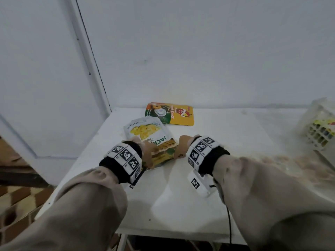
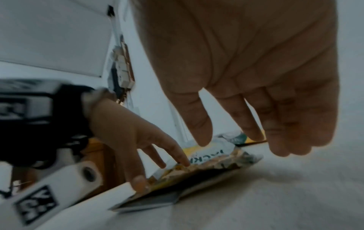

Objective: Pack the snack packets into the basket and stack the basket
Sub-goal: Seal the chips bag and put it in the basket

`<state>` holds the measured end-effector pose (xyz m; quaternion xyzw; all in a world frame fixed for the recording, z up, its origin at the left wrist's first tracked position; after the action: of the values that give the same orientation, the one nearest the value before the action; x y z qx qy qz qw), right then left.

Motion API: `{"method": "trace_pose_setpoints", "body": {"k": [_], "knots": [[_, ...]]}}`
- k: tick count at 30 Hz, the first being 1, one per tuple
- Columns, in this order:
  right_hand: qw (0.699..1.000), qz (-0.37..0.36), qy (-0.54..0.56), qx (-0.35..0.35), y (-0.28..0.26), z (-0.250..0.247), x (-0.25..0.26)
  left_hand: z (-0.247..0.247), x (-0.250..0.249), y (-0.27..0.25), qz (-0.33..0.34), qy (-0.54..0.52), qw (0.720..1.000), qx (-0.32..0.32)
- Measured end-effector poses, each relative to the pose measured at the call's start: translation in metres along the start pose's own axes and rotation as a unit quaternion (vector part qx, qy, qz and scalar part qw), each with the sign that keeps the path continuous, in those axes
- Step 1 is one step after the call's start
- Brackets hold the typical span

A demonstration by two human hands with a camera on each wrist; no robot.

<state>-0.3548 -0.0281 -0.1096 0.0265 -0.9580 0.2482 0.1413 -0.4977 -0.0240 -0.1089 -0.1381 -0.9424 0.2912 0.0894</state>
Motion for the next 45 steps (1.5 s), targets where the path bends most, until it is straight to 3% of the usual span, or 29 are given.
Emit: {"method": "trace_pose_setpoints", "body": {"k": [2, 4, 7, 9, 10, 13, 15, 17, 19, 20, 22, 24, 25, 27, 30, 32, 36, 39, 41, 42, 45], "knots": [[0.998, 0.028, 0.046, 0.021, 0.008, -0.004, -0.006, 0.001, 0.001, -0.002, 0.01, -0.021, 1.0, -0.006], [0.982, 0.018, 0.184, 0.035, 0.005, -0.008, -0.007, -0.001, 0.0, -0.008, 0.02, -0.02, 0.999, -0.029], [0.9, -0.034, 0.435, 0.011, -0.016, -0.015, -0.006, -0.011, -0.005, -0.025, 0.086, -0.055, 0.992, -0.078], [0.858, -0.075, 0.508, -0.027, -0.033, -0.024, -0.002, -0.02, -0.007, -0.037, 0.121, -0.107, 0.981, -0.109], [0.853, -0.098, 0.511, -0.05, -0.043, -0.029, 0.002, -0.024, -0.009, -0.043, 0.137, -0.139, 0.972, -0.133], [0.872, -0.163, 0.442, -0.133, -0.064, -0.037, 0.008, -0.034, -0.017, -0.058, 0.173, -0.249, 0.932, -0.198], [0.882, -0.207, 0.359, -0.225, -0.075, -0.043, 0.01, -0.039, -0.026, -0.069, 0.231, -0.349, 0.88, -0.225], [0.862, -0.237, 0.302, -0.33, -0.087, -0.054, 0.009, -0.044, -0.037, -0.077, 0.297, -0.445, 0.819, -0.208], [0.847, -0.232, 0.205, -0.432, -0.097, -0.069, 0.004, -0.051, -0.045, -0.08, 0.324, -0.494, 0.782, -0.2], [0.842, -0.226, 0.155, -0.465, -0.103, -0.076, 0.001, -0.055, -0.047, -0.08, 0.324, -0.506, 0.766, -0.228], [0.832, -0.217, 0.095, -0.502, -0.113, -0.087, -0.005, -0.065, -0.044, -0.083, 0.305, -0.521, 0.711, -0.361], [0.838, -0.213, 0.059, -0.499, -0.119, -0.09, -0.011, -0.071, -0.038, -0.085, 0.285, -0.498, 0.657, -0.489], [0.846, -0.216, 0.045, -0.486, -0.119, -0.088, -0.014, -0.072, -0.036, -0.085, 0.289, -0.478, 0.646, -0.52], [0.866, -0.236, 0.024, -0.441, -0.117, -0.078, -0.021, -0.072, -0.039, -0.084, 0.314, -0.423, 0.661, -0.535], [0.882, -0.247, 0.05, -0.399, -0.109, -0.061, -0.03, -0.071, -0.051, -0.079, 0.339, -0.356, 0.738, -0.463], [0.879, -0.234, 0.08, -0.407, -0.104, -0.056, -0.037, -0.069, -0.056, -0.074, 0.331, -0.331, 0.78, -0.416], [0.865, -0.24, 0.123, -0.423, -0.102, -0.054, -0.044, -0.067, -0.061, -0.072, 0.343, -0.276, 0.833, -0.336], [0.808, -0.295, 0.035, -0.509, -0.11, -0.05, -0.043, -0.07, -0.058, -0.072, 0.325, -0.273, 0.827, -0.368], [0.789, -0.317, -0.039, -0.525, -0.113, -0.041, -0.04, -0.07, -0.055, -0.072, 0.324, -0.281, 0.823, -0.372], [0.794, -0.309, -0.081, -0.517, -0.111, -0.036, -0.04, -0.07, -0.055, -0.072, 0.327, -0.279, 0.825, -0.366], [0.849, -0.256, -0.153, -0.436, -0.105, -0.032, -0.042, -0.07, -0.053, -0.075, 0.336, -0.256, 0.83, -0.365]]}}
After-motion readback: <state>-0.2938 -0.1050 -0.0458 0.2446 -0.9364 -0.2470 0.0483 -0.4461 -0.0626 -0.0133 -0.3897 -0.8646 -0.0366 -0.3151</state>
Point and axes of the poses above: each hand's wrist, its own y-axis towards the middle knuckle, its own z-axis out of the palm, x = y × z, the point moved 2 cm from there along y, towards the middle knuckle, and after that the axes turned 6 degrees about x, right-handed, at the moved point
